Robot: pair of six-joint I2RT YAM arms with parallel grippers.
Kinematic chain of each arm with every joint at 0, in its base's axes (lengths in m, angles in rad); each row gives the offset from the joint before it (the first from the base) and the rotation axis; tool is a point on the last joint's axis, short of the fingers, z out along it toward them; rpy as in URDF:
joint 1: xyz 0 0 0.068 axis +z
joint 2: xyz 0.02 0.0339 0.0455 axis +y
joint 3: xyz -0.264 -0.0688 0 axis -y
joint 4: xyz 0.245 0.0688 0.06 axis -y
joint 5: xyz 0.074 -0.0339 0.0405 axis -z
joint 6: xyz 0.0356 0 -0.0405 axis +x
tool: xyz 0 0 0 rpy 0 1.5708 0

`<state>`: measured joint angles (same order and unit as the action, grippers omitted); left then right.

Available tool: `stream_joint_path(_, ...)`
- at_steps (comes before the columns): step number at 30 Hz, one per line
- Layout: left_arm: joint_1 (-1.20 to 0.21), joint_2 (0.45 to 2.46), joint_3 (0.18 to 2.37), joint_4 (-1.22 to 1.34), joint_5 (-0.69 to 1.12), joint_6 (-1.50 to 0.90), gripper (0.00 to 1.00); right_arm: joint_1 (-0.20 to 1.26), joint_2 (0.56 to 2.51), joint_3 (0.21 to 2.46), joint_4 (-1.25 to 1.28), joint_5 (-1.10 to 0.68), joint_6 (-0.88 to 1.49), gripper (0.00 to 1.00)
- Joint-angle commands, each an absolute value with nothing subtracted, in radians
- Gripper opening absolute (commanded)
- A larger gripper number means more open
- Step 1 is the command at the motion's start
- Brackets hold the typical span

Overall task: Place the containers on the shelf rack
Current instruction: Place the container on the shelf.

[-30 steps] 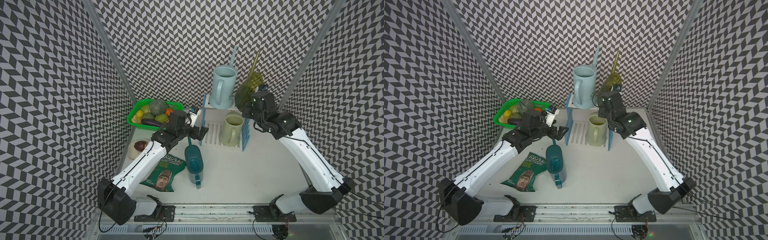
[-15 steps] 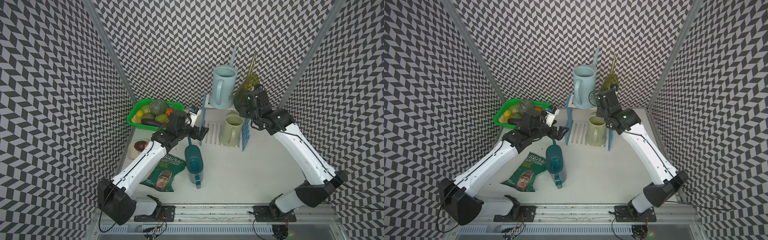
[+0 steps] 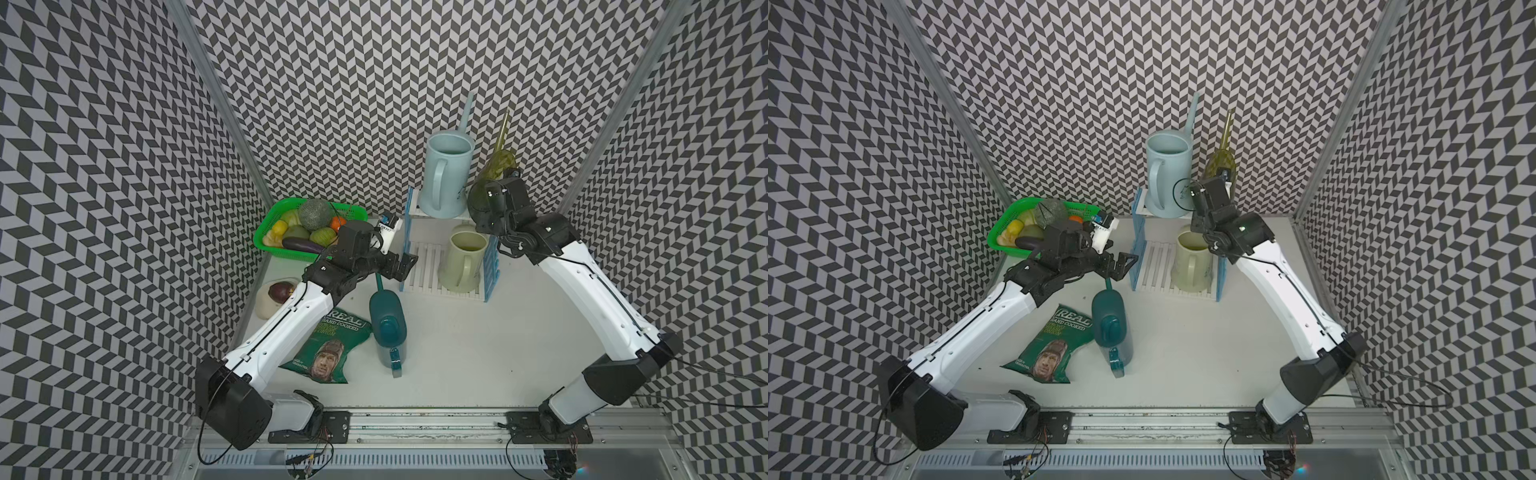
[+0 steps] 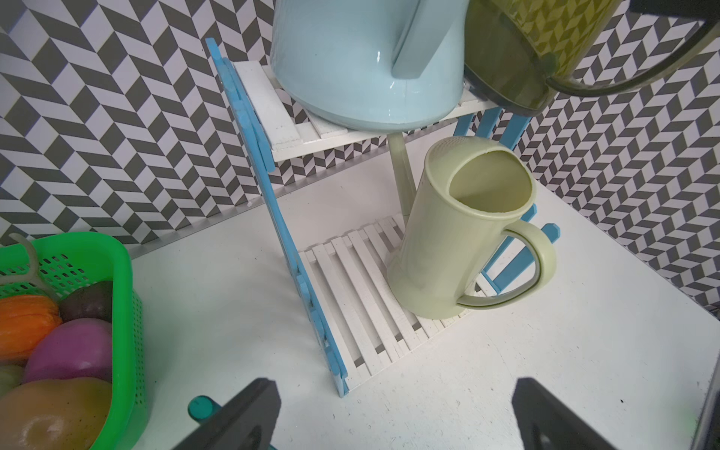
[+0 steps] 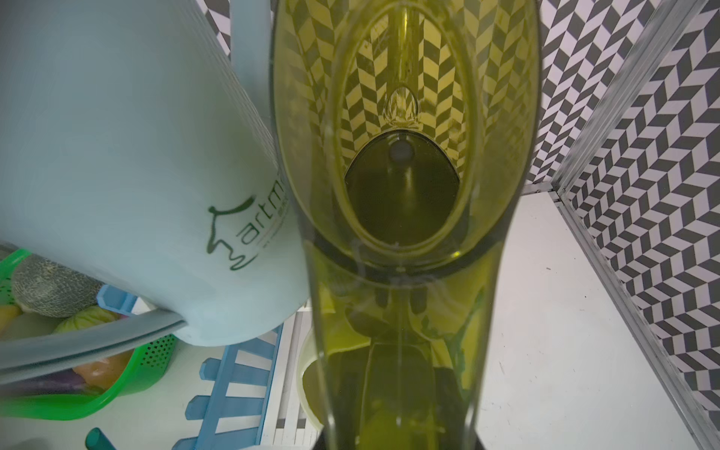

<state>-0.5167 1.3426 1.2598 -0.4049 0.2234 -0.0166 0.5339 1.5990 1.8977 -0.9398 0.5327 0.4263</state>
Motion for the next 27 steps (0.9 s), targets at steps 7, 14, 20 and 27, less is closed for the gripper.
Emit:
stream_joint_path(7,-0.513,1.345,1.286,-0.395,0.238,-0.013,1.00,0.536,1.601,1.948,-0.863,0.593,0.418,0.27)
stream_joint_path(14,-0.512,1.341,1.286,-0.397,0.244,-0.014,1.00,0.534,1.618,1.963,-0.853,0.607,0.413,0.33)
stream_joint_path(20,-0.512,1.332,1.275,-0.396,0.240,-0.011,1.00,0.530,1.626,1.958,-0.844,0.608,0.413,0.34)
stream_joint_path(27,-0.513,1.327,1.268,-0.396,0.242,-0.010,1.00,0.530,1.652,1.951,-0.829,0.623,0.425,0.26)
